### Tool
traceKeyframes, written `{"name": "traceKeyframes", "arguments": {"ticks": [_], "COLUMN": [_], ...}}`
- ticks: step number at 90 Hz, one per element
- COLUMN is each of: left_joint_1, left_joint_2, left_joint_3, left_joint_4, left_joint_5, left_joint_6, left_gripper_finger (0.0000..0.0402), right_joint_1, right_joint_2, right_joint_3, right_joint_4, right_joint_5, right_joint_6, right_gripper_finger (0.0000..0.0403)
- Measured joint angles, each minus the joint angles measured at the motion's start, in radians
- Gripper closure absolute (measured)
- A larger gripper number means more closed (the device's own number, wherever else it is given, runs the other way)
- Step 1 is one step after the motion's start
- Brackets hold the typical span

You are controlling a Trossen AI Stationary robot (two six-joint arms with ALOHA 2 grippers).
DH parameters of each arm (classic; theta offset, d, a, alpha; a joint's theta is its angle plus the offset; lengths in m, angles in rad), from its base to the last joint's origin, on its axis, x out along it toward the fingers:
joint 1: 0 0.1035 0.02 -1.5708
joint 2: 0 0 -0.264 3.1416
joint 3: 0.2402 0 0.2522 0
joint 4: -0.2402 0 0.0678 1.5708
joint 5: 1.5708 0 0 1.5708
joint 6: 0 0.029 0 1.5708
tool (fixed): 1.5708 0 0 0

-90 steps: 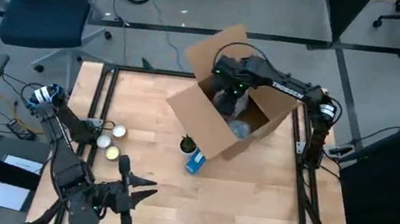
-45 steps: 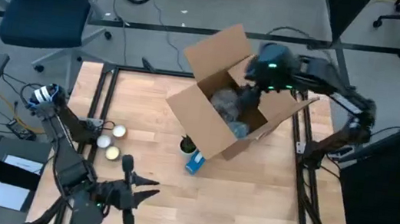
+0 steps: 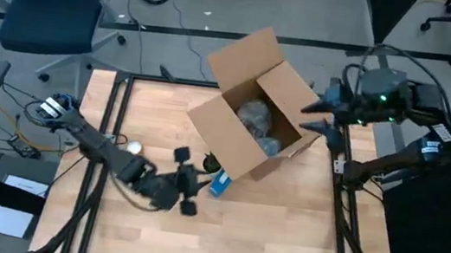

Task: Wrap mug
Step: Close the cardboard box on the table

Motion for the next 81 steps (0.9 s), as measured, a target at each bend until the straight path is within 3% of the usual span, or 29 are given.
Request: {"name": "traceKeyframes", "arguments": {"ticks": [18,35,53,81], "left_joint_1": [0.126,0.142,0.227,0.435], "left_joint_2": [0.000,0.000,0.000,0.035], "left_joint_3": [-0.016,0.075,0.151,0.151], "left_joint_4": [0.121,0.232,0.263,0.468], "left_joint_5": [0.070,0.093,0.129,0.431], "left_joint_6": [0.105,0.371,0.438,0.375], "left_gripper_finger": [0.0319,0.0319,0.0319,0.0319], "right_joint_1": [0.192,0.360,0.510,0.536], "right_joint_2": [-0.005,-0.006,-0.013,-0.013], "right_joint_3": [0.000,-0.003,-0.106,-0.287], "right_joint_4": [-0.024,-0.034,-0.055,-0.062], "right_joint_5": [-0.172,-0.156,0.041,0.480], "right_joint_6": [-0.042,0.041,0.158,0.147], "right_gripper_finger": [0.0231,0.0232,0.0244,0.0272]}}
